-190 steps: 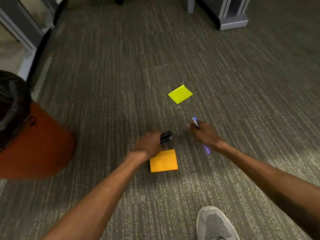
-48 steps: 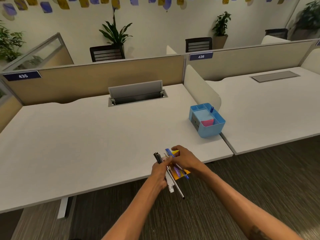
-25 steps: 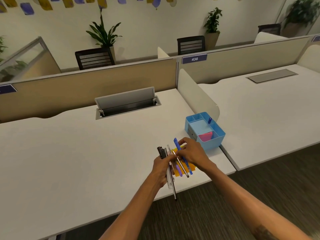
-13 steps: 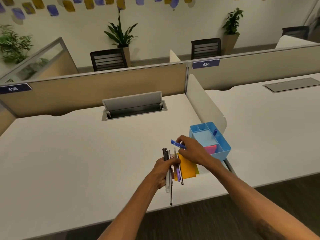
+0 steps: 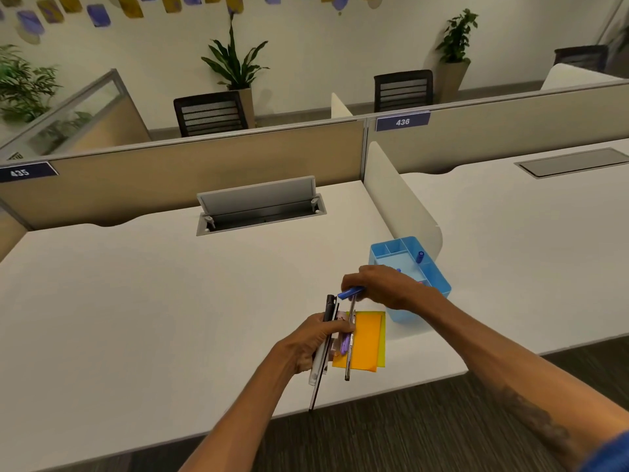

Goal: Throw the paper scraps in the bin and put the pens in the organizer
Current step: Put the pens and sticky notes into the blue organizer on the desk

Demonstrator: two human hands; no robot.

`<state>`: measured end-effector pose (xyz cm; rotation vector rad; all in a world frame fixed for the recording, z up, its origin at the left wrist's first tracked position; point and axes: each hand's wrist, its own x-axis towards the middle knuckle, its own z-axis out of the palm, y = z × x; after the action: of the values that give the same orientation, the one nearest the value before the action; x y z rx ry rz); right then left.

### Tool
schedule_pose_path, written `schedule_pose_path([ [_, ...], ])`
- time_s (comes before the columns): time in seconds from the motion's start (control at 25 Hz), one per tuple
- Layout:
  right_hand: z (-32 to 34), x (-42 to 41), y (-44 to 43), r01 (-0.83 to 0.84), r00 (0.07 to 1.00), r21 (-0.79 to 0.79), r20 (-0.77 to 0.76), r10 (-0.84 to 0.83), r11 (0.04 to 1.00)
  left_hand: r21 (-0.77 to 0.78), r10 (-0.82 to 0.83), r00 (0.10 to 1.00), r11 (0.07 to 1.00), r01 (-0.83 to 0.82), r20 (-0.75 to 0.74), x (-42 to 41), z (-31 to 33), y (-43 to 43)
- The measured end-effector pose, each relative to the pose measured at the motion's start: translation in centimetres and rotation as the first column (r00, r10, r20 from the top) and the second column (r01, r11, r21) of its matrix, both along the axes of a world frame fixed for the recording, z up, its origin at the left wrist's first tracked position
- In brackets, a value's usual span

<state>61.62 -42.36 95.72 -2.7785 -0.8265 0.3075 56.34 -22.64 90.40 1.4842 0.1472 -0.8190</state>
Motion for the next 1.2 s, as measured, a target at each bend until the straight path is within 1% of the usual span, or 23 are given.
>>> schedule_pose_path([
  [0.12, 0.0, 0.1, -1.0, 0.028, 0.999, -0.015, 0.026, -0.027, 1.0, -0.003, -0.004, 1.0, 1.0, 0.004, 0.005, -0.2, 0.2, 0.1],
  [0.32, -0.4, -0.7, -0.1, -0.081, 0.997, 0.005, -0.004, 0.081, 0.997, 0.05, -0.003, 0.999, 0.999, 0.001, 0.038, -0.3, 0.3, -0.2],
  [0.44, -0.3, -0.9, 0.2, -0.082, 0.997, -0.026, -0.008, 0.082, 0.996, 0.049, -0.024, 1.0, 0.999, 0.024, 0.006, -0.7, 0.0, -0.1],
  [0.48, -0.2, -0.9, 0.1, -0.078, 0.996, -0.016, -0.044, 0.078, 0.997, 0.043, -0.029, 1.0, 0.999, 0.029, 0.0, -0.9, -0.1, -0.1],
  [0.6, -0.1, -1.3, 0.2, -0.109, 0.971, 0.0, -0.214, 0.107, 0.994, 0.053, -0.037, 0.999, 0.998, 0.037, 0.012, -0.9, -0.3, -0.2],
  [0.64, -0.2, -1.4, 0.2, -0.119, 0.966, -0.012, -0.235, 0.112, 0.993, 0.053, -0.042, 0.999, 0.998, 0.042, 0.009, -0.9, -0.4, -0.2],
  [0.72, -0.5, -1.4, 0.0, -0.111, 0.974, -0.02, -0.2, 0.105, 0.994, 0.033, -0.037, 0.999, 0.999, 0.037, -0.008, -1.0, -0.4, -0.2],
  [0.92, -1.2, -0.9, -1.0, -0.07, 0.997, -0.065, -0.02, 0.069, 0.995, -0.068, -0.007, 0.999, 0.998, 0.003, -0.049, -0.8, 0.3, -0.7],
  [1.08, -1.5, -0.4, -1.8, -0.045, 0.995, -0.104, 0.084, 0.054, 0.994, -0.043, 0.025, 0.998, 0.999, -0.028, -0.065, -0.7, 0.6, -1.0],
  [1.2, -1.5, -0.3, -2.4, -0.042, 0.995, -0.086, 0.089, 0.049, 0.995, -0.034, 0.029, 0.997, 0.999, -0.031, -0.07, -0.8, 0.4, -1.1],
])
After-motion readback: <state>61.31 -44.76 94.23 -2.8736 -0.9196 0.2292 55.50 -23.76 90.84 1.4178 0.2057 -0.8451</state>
